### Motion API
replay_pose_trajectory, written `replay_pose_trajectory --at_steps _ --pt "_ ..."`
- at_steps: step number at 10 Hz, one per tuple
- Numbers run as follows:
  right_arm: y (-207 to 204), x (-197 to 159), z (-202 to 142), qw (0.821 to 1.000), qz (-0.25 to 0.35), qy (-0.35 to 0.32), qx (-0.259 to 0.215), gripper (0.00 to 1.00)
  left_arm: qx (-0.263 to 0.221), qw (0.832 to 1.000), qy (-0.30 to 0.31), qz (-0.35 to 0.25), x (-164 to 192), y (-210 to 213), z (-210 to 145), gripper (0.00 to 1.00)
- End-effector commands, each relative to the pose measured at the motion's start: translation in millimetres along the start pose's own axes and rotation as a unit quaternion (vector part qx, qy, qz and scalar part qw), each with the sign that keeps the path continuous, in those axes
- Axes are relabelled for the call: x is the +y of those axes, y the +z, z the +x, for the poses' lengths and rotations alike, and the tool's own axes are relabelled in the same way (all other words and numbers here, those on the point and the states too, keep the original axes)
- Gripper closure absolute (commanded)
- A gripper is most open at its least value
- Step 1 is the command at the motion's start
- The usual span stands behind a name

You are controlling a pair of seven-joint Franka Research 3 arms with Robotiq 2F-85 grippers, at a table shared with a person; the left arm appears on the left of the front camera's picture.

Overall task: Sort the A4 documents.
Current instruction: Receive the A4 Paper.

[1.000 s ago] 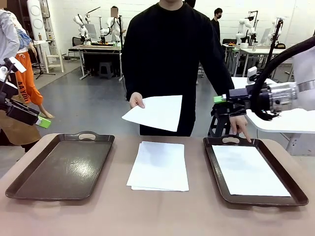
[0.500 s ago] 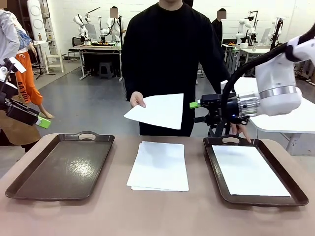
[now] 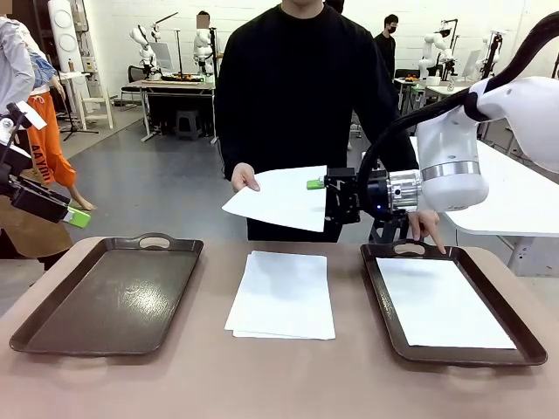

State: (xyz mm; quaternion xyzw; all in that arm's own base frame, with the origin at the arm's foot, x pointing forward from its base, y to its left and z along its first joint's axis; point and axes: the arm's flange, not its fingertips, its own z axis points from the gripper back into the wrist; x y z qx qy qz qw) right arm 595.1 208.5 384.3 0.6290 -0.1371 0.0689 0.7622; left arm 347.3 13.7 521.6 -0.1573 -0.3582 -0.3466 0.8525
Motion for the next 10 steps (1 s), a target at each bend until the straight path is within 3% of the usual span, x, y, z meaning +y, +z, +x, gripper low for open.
replay_pose_trajectory --at_steps 1,3,4,5,6,7,8,9,10 --pt "-12 -7 14 0.999 0.029 -0.03 -0.026 0.0 -0.006 1.0 -0.007 -0.001 2 0 -1 0.0" --pt "-11 -14 14 0.998 0.035 -0.043 -0.039 0.02 -0.006 1.0 -0.007 -0.001 2 0 -1 0.0" --pt "-11 -17 13 0.998 0.031 -0.043 -0.036 0.17 -0.006 1.0 -0.007 -0.001 2 0 -1 0.0" --pt "-10 -19 13 0.998 0.03 -0.046 -0.033 0.2 -0.006 1.0 -0.007 -0.001 2 0 -1 0.0" --pt "-12 -20 14 0.998 0.03 -0.046 -0.032 0.35 -0.006 1.0 -0.007 -0.001 2 0 -1 0.0" --pt "-12 -20 14 0.998 0.028 -0.045 -0.03 0.38 -0.006 1.0 -0.007 -0.001 2 0 -1 0.0" --pt "-12 -20 15 0.998 0.03 -0.045 -0.028 0.53 -0.006 1.0 -0.007 -0.001 2 0 -1 0.0" --pt "-12 -21 15 0.998 0.031 -0.046 -0.026 0.56 -0.006 1.0 -0.007 -0.001 2 0 -1 0.0" --pt "-11 -21 15 0.998 0.032 -0.047 -0.024 0.72 -0.006 1.0 -0.007 -0.001 2 0 -1 0.0"
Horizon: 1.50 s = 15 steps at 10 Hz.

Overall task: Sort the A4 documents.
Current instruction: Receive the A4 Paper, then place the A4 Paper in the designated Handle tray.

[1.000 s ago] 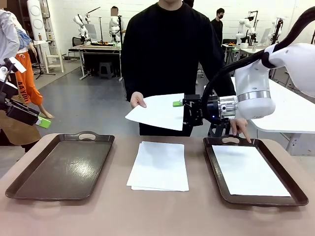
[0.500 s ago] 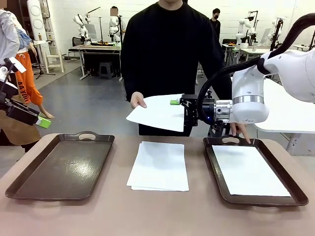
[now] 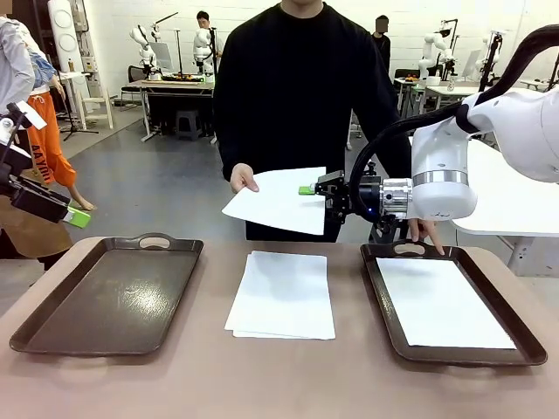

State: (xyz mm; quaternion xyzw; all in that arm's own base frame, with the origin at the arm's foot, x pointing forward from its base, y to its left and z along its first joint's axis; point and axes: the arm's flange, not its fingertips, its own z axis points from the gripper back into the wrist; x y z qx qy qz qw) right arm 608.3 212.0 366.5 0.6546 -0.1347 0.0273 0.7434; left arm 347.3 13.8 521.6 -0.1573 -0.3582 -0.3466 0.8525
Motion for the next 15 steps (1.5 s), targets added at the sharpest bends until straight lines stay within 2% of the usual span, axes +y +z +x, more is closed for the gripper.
replay_pose_trajectory --at_steps 1,2,4,7,8,9,15 --pt "-3.5 -2.0 6.9 1.0 0.01 -0.015 0.009 0.75 -0.006 1.0 -0.007 -0.001 2.1 -0.4 -1.3 0.0" --pt "-3.8 -2.4 6.7 1.0 0.011 -0.014 0.01 0.9 -0.006 1.0 -0.007 -0.001 2.1 -0.4 -1.3 0.0" --pt "-3.8 -4.2 6.9 1.0 0.014 -0.015 0.013 1.0 -0.006 1.0 -0.007 -0.001 2.1 -0.4 -1.3 0.0" --pt "-4.8 -3.9 4.9 1.0 0.018 -0.012 0.018 1.0 -0.006 1.0 -0.007 -0.001 2.1 -0.4 -1.3 0.0" --pt "-5.6 4.2 4.1 0.997 -0.009 0.048 0.052 1.0 -0.006 1.0 -0.007 -0.001 2.1 -0.4 -1.3 0.0" --pt "-3.1 -4.2 -3.0 1.0 0.011 -0.007 0.01 1.0 -0.006 1.0 -0.007 -0.001 2.1 -0.4 -1.3 0.0" --pt "-3.1 -4.2 -3.0 1.0 0.011 -0.007 0.01 1.0 -0.006 1.0 -0.007 -0.001 2.1 -0.4 -1.3 0.0"
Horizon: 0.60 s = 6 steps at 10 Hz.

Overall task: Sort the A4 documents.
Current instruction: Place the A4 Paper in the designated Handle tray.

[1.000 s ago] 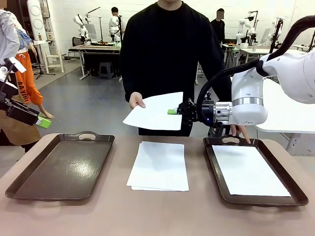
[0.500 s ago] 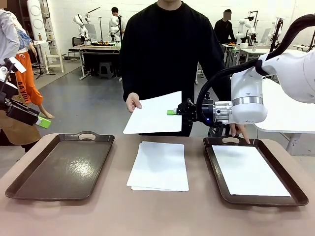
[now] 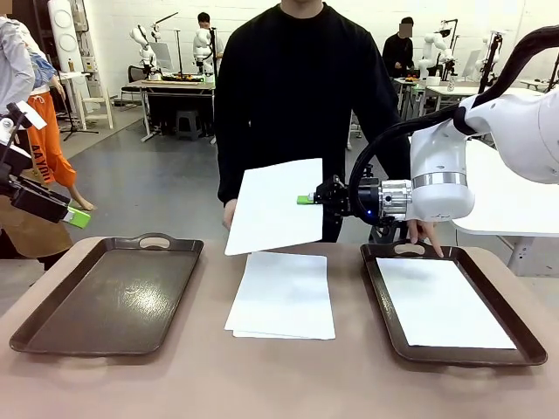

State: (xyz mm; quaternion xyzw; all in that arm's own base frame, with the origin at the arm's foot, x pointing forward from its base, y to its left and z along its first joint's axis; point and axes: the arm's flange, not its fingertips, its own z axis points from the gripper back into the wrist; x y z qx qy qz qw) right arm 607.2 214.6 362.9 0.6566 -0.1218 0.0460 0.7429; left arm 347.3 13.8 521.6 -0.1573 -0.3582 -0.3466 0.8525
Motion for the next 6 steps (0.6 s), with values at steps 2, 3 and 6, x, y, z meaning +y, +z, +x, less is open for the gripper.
replay_pose_trajectory --at_steps 2,3,6 --pt "-0.4 -1.4 -0.7 1.0 0.007 -0.012 -0.011 1.0 -0.006 1.0 -0.007 -0.001 2.1 -0.5 -1.3 0.0" --pt "-0.4 -1.4 -0.7 1.0 0.007 -0.012 -0.011 1.0 -0.006 1.0 -0.007 -0.001 2.1 -0.5 -1.3 0.0" --pt "-0.4 -1.4 -0.7 1.0 0.007 -0.012 -0.011 1.0 -0.006 1.0 -0.007 -0.001 2.1 -0.5 -1.3 0.0"
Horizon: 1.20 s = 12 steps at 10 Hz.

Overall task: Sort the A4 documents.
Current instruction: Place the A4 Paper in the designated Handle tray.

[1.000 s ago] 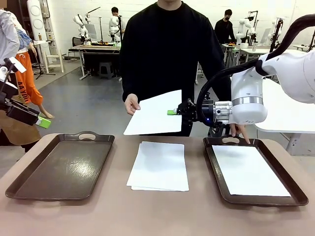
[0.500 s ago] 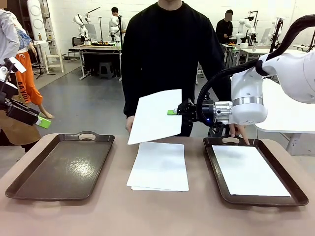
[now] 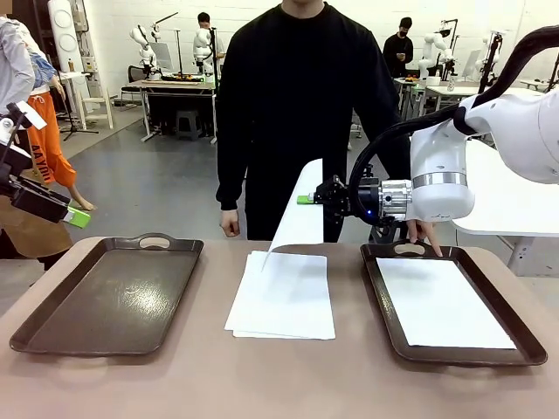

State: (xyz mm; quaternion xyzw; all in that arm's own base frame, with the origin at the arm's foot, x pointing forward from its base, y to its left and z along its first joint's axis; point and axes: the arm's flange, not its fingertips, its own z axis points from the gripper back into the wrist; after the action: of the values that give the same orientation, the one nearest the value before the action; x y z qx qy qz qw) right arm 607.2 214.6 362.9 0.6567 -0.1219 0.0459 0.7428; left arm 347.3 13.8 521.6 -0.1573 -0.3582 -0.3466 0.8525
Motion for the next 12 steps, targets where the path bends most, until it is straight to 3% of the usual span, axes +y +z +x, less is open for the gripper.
replay_pose_trajectory --at_steps 1,6,12 --pt "0 0 0 1.0 0.0 0.0 0.0 0.99 -0.006 1.0 -0.007 -0.001 2 0 -1 0.0" --pt "135 1 -36 0.999 -0.037 -0.031 0.001 0.99 -0.006 1.0 -0.007 -0.001 2 0 -1 0.0" --pt "209 -34 -27 0.995 -0.059 -0.042 0.064 0.99 -0.006 1.0 -0.007 -0.001 2 0 -1 0.0"
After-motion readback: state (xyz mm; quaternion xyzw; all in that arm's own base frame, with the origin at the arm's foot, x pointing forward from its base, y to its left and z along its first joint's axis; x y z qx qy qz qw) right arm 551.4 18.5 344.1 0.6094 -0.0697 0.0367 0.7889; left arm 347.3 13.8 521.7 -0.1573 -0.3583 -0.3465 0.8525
